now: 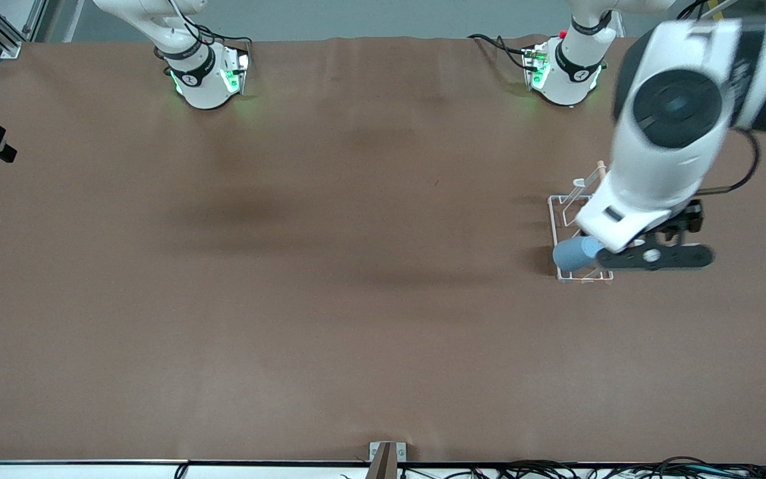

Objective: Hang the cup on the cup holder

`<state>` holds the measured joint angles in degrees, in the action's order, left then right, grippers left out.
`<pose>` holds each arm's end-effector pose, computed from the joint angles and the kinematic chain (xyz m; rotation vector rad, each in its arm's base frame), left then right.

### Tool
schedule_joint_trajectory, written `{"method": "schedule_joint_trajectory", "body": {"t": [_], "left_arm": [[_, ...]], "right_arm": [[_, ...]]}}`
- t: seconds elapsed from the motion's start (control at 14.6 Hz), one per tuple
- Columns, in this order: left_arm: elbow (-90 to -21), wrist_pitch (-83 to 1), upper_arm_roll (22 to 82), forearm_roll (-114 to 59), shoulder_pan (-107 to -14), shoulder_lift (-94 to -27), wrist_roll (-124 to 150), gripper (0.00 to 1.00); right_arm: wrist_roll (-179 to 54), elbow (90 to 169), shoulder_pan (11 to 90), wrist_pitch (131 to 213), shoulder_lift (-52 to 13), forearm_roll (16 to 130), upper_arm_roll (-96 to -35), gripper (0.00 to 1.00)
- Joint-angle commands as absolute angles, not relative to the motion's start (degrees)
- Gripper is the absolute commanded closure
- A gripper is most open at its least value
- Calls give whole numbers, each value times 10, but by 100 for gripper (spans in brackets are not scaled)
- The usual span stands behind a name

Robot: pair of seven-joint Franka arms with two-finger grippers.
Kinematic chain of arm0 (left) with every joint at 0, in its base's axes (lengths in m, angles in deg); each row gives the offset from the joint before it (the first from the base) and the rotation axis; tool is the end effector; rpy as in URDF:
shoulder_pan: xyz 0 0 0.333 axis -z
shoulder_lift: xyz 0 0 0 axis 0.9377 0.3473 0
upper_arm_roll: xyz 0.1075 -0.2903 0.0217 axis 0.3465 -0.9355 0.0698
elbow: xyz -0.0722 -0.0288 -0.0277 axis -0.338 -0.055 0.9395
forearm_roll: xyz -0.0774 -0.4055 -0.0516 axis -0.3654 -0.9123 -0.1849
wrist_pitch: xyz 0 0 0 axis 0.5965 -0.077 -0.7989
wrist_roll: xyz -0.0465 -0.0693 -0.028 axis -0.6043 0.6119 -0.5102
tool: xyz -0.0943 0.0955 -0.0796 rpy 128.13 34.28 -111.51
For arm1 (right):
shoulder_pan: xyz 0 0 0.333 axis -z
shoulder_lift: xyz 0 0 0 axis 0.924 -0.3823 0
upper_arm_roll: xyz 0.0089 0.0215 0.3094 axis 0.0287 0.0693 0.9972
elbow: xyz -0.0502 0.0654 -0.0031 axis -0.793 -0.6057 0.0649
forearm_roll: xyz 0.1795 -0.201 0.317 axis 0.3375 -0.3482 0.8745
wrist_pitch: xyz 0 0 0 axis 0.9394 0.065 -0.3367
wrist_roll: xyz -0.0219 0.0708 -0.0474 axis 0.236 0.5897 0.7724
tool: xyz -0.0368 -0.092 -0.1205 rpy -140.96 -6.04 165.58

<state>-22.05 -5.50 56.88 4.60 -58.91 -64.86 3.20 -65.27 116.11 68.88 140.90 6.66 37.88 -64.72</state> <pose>0.6399 -0.1855 0.5407 -2.8054 0.1300 -0.0197 0.5530 -0.0560 0.6256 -3.1104 0.1010 -0.0426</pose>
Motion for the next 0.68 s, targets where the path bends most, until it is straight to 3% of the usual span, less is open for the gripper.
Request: {"method": "schedule_joint_trajectory", "body": {"t": [0.0, 0.62], "left_arm": [[-238, -65, 567, 10, -591, -691, 26, 0], [-254, -53, 567, -158, -698, -779, 95, 0]], "right_arm": [[-654, 1153, 683, 1408, 62, 367, -648, 0], [-661, 1156, 676, 1409, 62, 355, -648, 1]]}}
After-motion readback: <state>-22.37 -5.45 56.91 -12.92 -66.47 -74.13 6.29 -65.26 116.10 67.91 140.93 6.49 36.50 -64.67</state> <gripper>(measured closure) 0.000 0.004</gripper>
